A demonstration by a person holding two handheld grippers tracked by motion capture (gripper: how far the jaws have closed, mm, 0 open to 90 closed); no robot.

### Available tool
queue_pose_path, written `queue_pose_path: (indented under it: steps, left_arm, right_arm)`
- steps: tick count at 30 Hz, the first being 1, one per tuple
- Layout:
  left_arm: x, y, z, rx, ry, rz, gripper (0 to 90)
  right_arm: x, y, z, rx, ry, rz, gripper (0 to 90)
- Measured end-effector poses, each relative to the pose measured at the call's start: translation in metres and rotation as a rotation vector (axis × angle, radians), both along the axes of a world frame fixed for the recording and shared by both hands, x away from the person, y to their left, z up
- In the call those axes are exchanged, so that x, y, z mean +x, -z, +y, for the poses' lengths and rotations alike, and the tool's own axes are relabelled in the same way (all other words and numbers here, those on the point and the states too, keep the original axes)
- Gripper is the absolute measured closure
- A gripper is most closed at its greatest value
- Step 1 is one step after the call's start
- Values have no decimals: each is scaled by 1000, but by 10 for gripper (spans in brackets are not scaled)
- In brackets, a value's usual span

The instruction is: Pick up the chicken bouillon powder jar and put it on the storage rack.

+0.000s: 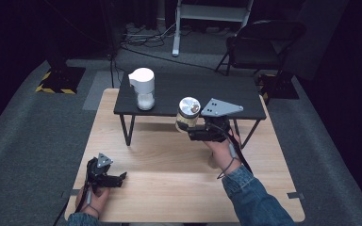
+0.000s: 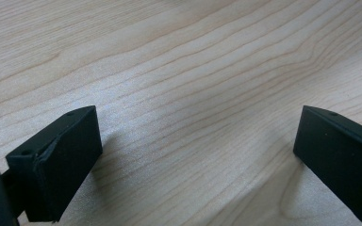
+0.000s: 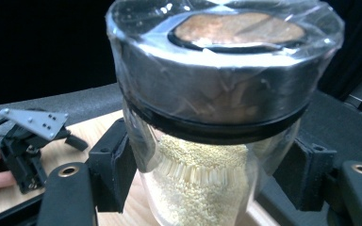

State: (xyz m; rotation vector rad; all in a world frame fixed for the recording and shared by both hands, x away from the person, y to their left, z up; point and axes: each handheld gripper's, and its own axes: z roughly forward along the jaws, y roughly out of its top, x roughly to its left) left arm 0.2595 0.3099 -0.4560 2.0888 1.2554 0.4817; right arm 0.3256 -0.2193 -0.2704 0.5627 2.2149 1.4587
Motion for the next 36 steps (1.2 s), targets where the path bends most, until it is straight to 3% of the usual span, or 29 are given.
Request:
queue_pose_path:
  steps: [9,19,36]
  left_arm:
    - [0,0,0,0,0,0,16]
    - [0,0,0,-1,0,0,16]
    - [0,0,0,0,1,-1,16]
  right_arm:
    - [16,-22,6,-7,16,-4,306]
    - [39,-35,17,-13,60,16,306]
    - [72,-15,36,-20,117,56,306]
